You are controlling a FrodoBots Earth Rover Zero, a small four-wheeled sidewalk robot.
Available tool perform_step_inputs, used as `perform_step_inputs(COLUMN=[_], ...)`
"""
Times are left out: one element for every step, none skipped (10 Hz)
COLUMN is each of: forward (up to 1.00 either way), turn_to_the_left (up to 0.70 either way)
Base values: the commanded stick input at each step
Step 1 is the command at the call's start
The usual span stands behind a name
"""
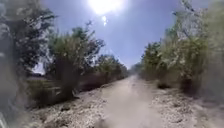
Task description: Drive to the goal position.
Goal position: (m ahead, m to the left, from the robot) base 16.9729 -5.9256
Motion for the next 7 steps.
perform_step_inputs(forward=[0.44,0.44,0.44,0.44,0.44,0.44,0.44], turn_to_the_left=[0.02,0.02,0.02,0.00,-0.18,-0.09,0.02])
